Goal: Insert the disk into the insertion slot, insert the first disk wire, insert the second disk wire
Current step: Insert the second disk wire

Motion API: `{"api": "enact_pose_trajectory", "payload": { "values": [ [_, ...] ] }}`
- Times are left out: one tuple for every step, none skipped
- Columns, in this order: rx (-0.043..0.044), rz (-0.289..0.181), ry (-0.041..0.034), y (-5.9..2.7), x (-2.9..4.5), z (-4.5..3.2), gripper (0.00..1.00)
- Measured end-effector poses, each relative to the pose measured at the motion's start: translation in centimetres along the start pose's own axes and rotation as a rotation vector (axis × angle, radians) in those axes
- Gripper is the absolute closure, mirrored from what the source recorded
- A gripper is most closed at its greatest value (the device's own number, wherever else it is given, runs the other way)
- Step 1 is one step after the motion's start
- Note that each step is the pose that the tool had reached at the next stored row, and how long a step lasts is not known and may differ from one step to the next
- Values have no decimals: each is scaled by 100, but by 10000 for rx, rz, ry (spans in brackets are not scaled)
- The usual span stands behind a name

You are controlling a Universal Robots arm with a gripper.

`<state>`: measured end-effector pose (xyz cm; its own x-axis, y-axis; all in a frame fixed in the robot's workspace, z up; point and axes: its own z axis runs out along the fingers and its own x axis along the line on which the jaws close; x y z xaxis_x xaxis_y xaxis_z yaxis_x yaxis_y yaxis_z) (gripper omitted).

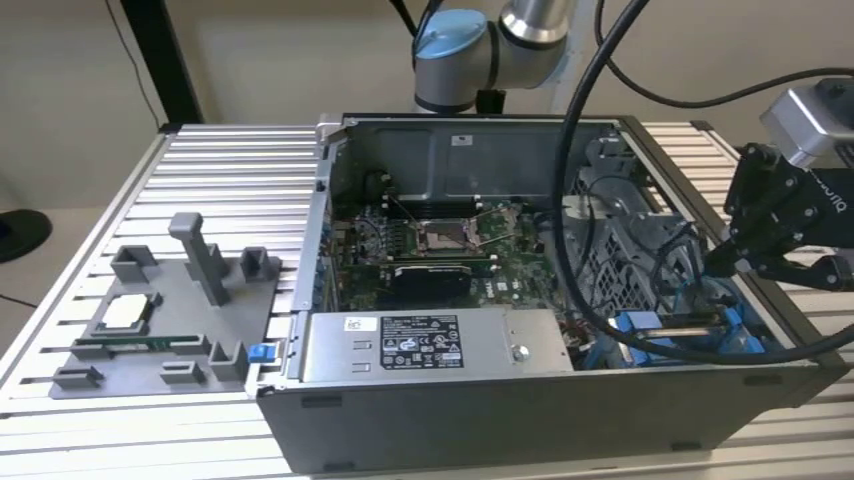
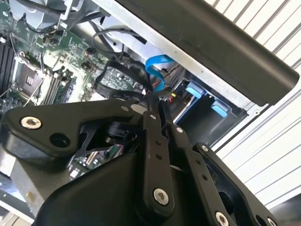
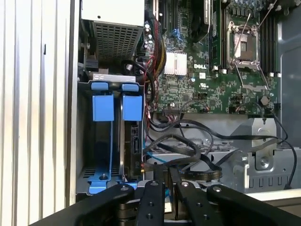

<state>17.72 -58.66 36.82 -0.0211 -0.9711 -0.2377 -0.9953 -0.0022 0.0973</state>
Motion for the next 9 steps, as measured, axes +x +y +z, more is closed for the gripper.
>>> {"api": "enact_pose_trajectory", "payload": {
  "values": [
    [0, 0, 0, 16, 0, 1, 100],
    [0, 0, 0, 35, 0, 2, 100],
    [0, -1, 1, 52, 1, 3, 100],
    [0, 0, 0, 69, 1, 4, 100],
    [0, 0, 0, 87, 1, 6, 100],
    [0, 0, 1, 103, 2, 7, 100],
    [0, 0, 1, 120, 2, 9, 100],
    [0, 0, 0, 136, 2, 11, 100],
    [0, 0, 0, 149, 2, 11, 100]
  ]
}}
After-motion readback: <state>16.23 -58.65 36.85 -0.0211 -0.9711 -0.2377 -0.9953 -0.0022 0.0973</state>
